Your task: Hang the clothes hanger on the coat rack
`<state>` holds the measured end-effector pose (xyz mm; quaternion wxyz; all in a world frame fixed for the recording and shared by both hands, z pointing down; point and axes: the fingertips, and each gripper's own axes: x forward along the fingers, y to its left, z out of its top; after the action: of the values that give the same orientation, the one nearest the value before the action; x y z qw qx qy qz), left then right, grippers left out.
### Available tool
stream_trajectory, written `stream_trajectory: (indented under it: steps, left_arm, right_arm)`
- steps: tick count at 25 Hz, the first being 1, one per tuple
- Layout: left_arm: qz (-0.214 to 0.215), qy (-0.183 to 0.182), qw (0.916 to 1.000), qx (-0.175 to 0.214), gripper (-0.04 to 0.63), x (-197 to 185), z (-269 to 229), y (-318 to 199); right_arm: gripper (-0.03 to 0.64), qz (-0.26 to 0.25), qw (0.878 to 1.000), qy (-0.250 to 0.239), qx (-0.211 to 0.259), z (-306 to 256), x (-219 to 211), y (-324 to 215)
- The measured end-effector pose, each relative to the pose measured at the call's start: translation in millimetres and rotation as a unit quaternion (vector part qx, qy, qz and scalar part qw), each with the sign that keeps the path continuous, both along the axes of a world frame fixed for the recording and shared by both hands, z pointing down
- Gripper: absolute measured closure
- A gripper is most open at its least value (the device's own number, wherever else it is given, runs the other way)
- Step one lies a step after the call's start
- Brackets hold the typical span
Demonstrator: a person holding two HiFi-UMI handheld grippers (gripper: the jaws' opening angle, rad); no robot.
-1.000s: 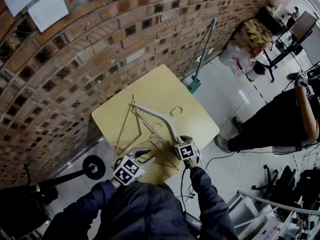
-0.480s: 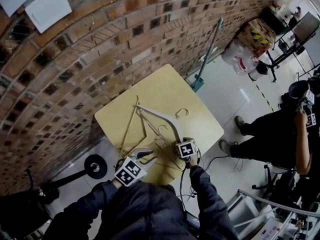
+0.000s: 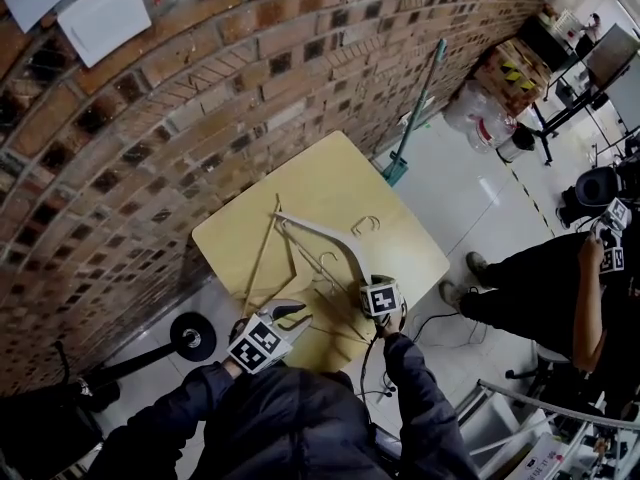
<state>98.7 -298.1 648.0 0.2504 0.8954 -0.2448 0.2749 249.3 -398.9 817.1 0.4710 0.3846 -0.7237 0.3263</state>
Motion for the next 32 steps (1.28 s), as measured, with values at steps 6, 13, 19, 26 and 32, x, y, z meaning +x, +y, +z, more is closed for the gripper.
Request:
stream_trajectory:
  steps: [6, 13, 19, 26, 32]
  left_arm:
    - [-0.018, 0.005, 0.9998, 0.004, 0.489, -12.1, 3.6, -10.9]
    - [-0.064, 0.052, 0.9937, -0.076, 0.418, -25.8, 21.2, -19.4]
    - [-0.096, 0.093, 0.9855, -0.105, 0.380, -37.0, 19.4, -38.4]
    - [-0.127, 0.180, 0.9674, -0.124, 0.370, -46.5, -13.1, -63.5]
    - [-0.123, 0.271, 0.9459, -0.129, 0.376, -32.2, -51.1, -34.1]
  right_arm:
    - [0.502, -0.030, 0.997, -0.009, 0.066, -45.3, -1.3, -9.0]
    - [0.502, -0.037, 0.992, -0.049, 0.110, -102.9, -0.9, 18.1]
    - [0.502, -0.047, 0.984, -0.080, 0.149, -156.6, 8.7, 51.6]
    - [0.500, -0.065, 0.975, -0.097, 0.190, -193.1, 16.6, 78.6]
    - [0.502, -0.099, 0.965, -0.107, 0.216, -208.4, 24.6, 105.5]
